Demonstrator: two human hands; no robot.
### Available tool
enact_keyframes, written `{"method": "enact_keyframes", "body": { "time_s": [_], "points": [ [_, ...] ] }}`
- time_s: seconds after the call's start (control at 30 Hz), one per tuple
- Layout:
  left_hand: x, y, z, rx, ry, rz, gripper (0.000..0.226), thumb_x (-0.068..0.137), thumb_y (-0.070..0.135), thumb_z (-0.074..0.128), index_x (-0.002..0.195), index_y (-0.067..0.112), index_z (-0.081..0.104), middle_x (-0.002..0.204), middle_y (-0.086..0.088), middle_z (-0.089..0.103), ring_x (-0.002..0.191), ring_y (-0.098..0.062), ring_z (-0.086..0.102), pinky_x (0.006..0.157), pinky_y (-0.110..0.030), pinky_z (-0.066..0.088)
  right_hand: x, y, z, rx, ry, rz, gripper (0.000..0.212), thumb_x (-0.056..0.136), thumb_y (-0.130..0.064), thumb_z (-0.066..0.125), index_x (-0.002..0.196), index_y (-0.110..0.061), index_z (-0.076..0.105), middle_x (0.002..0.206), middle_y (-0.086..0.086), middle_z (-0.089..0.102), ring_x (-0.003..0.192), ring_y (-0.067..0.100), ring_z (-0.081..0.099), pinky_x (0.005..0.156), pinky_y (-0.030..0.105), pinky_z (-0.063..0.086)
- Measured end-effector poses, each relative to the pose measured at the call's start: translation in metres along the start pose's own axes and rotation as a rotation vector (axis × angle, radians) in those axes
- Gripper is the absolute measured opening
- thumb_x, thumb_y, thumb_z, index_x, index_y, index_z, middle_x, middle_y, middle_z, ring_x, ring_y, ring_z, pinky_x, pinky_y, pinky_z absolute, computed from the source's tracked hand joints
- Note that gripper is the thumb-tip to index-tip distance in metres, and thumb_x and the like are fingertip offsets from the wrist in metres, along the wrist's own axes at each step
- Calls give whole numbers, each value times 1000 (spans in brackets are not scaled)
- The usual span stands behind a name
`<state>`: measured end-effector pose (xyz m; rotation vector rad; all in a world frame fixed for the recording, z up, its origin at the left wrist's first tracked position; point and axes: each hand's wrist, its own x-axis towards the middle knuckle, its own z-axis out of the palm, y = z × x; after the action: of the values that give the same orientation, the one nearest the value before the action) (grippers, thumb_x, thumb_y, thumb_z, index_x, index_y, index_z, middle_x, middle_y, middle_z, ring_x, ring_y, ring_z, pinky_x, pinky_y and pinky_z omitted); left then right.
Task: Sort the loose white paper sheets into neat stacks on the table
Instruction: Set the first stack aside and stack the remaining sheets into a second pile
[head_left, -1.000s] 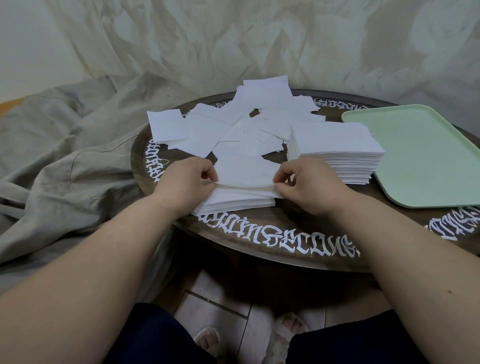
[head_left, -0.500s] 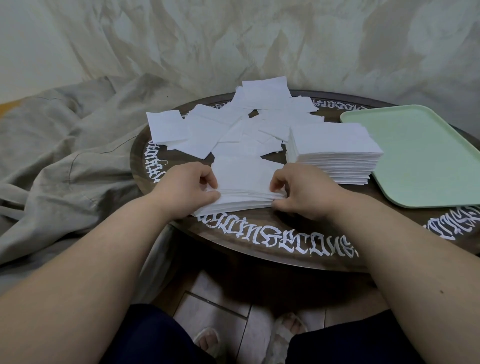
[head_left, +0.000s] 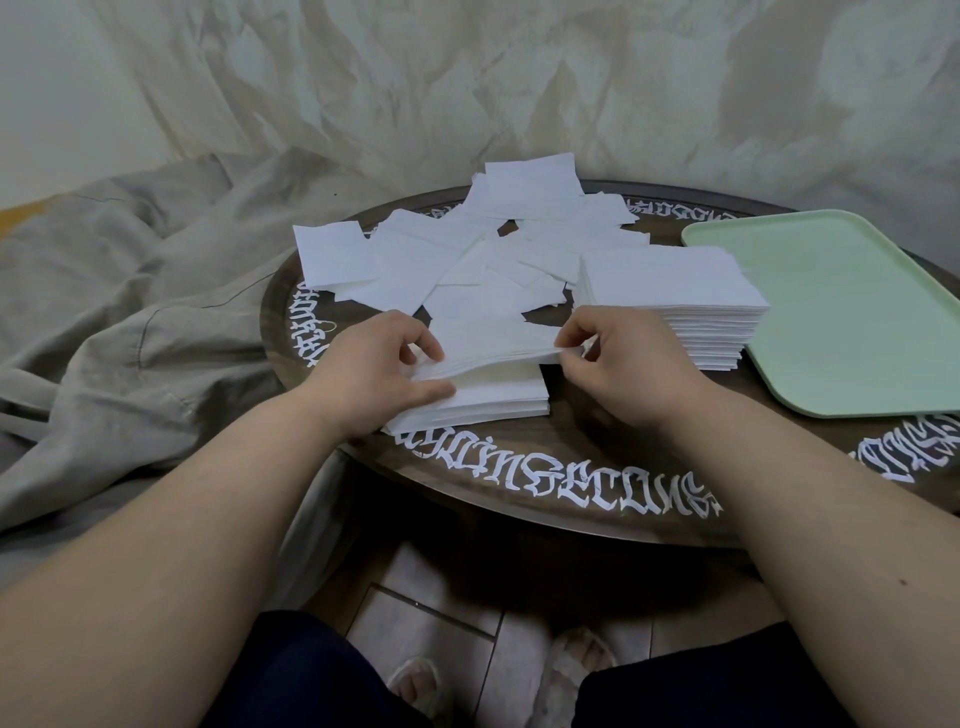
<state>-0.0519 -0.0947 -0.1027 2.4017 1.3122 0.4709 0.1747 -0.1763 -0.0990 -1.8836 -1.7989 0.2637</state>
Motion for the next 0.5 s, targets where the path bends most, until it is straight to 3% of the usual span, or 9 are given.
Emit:
{"method": "enact_keyframes", "body": {
  "time_s": [0.17, 0.37, 0.5],
  "points": [
    [2, -1, 4, 26, 82, 16, 16, 76, 29, 76, 82, 28, 61, 97, 6, 62, 86, -12, 56, 85, -33, 45, 0, -1, 1, 5, 10, 4, 11, 87, -16, 57, 94, -17, 66, 74, -12, 57, 79, 13, 58, 67, 25, 41],
    [8, -2, 9, 77, 150, -16, 14, 79, 23, 72, 87, 25, 59, 77, 15, 48, 79, -14, 49, 73, -27, 36, 1, 1, 0, 10, -4, -8, 11, 87, -16, 60, 93, -16, 68, 73, -13, 53, 75, 10, 54, 66, 22, 37],
    [12, 4, 14, 126, 146, 16, 10, 81, 15, 64, 84, 20, 56, 88, 7, 55, 79, -16, 47, 70, -28, 34, 4, 0, 2, 6, 36, -24, 10, 87, -15, 61, 94, -14, 68, 85, -5, 59, 79, 9, 51, 68, 21, 35]
  ]
}}
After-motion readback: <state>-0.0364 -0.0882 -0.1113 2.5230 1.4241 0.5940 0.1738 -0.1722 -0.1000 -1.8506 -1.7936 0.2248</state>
